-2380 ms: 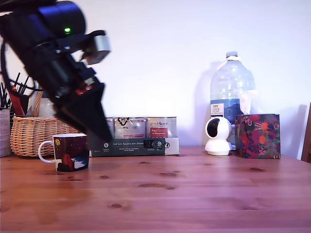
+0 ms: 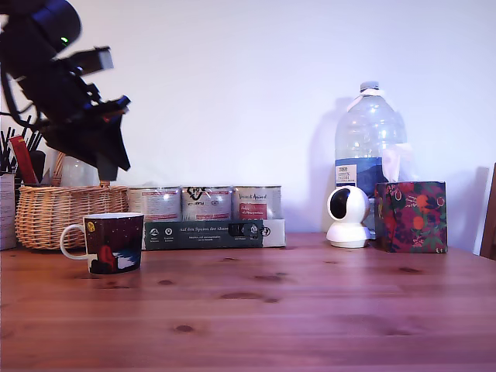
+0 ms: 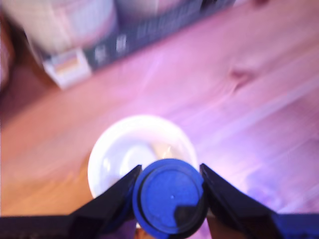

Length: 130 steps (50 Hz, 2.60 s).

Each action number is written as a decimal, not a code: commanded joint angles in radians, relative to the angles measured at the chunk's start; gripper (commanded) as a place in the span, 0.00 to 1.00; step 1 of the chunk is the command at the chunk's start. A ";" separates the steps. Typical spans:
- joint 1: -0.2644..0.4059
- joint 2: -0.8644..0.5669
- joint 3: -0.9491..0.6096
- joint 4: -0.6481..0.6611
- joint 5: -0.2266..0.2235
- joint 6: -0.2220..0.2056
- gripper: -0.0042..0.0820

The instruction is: Pick up the coffee capsules from the table one by one and drop them inside the nearest coffee cup

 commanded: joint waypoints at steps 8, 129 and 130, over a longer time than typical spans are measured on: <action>-0.003 0.060 0.079 -0.044 -0.029 -0.003 0.32; -0.029 -0.212 -0.051 -0.197 0.180 -0.034 0.03; -0.029 -0.225 -0.064 -0.195 0.177 -0.034 0.03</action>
